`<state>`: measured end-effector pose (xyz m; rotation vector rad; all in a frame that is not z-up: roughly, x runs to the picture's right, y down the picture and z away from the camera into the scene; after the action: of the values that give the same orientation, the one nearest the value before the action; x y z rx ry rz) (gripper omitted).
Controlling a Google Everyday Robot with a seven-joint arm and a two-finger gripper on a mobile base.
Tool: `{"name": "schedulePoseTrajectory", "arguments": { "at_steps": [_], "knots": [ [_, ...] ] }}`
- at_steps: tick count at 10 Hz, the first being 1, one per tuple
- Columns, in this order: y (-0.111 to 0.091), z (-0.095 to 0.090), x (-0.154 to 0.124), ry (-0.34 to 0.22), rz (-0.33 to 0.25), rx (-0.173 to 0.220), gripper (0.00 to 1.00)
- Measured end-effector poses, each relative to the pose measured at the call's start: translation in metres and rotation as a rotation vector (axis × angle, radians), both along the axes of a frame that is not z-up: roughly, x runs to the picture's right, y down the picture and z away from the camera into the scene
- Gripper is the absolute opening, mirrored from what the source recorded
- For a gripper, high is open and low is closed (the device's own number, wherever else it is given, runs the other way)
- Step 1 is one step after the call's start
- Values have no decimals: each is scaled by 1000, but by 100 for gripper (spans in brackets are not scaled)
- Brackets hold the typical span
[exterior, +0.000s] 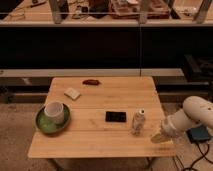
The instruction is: Knock the bottle over
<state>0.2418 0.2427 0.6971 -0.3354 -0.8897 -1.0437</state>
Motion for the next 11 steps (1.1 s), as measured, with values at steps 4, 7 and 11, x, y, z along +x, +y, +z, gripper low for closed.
{"name": "schedulePoseTrajectory", "arguments": {
  "at_steps": [4,7,11],
  "knots": [
    [17,15,-4,-12,-22,-45,0],
    [23,17,-8,-43,-44,-89,22],
    [22,28,3,-29,-19,-71,27]
  ]
}}
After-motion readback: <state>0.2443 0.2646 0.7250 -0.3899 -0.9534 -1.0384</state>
